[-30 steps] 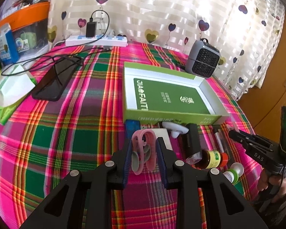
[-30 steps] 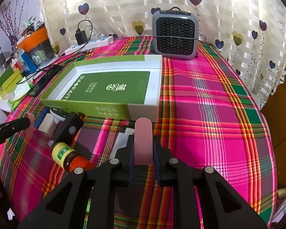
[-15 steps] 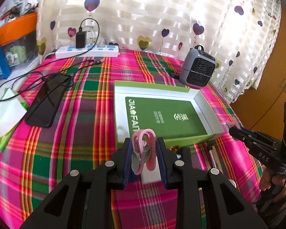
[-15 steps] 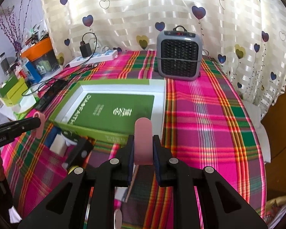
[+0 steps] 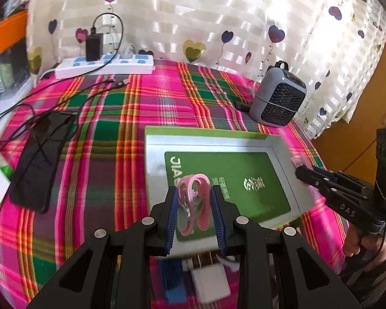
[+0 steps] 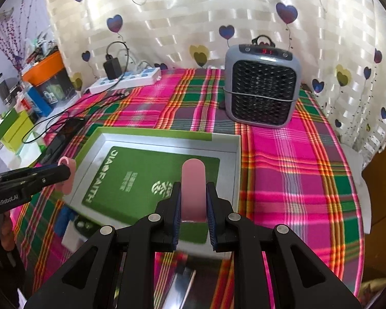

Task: Organize rigid objects
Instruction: 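Carry the pink block and clip into the green box while opening both tools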

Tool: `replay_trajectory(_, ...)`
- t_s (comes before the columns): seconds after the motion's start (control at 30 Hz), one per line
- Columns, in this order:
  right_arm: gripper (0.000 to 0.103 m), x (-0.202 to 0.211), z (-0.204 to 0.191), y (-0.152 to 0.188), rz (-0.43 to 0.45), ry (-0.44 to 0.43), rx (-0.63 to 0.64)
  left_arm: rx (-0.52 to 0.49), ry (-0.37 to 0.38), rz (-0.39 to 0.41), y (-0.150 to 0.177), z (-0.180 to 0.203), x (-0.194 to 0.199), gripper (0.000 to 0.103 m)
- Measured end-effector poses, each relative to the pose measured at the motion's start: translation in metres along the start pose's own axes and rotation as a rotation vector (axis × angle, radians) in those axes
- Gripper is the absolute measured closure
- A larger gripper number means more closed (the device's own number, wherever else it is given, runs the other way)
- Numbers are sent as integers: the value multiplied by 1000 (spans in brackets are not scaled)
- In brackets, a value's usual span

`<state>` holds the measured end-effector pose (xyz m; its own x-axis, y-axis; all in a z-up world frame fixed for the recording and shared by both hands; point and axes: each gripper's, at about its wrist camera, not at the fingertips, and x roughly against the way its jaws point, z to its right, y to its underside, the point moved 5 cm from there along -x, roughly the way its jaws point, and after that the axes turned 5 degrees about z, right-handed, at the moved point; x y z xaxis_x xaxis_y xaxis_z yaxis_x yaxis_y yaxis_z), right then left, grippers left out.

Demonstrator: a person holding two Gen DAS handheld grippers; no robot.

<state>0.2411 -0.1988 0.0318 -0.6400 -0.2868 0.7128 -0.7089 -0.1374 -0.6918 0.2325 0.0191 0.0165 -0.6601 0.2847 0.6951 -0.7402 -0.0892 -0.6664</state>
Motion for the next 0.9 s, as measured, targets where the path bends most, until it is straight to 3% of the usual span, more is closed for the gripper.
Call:
replay_trajectory(0.43,84,-48,2,-13,-65,15,23,-27,-19,-53,-16,-2,-49,78)
replay_trajectory(0.9,84,-70,3,-12,-91,45,43,-29,-32,-74,-14,-4,-68,78)
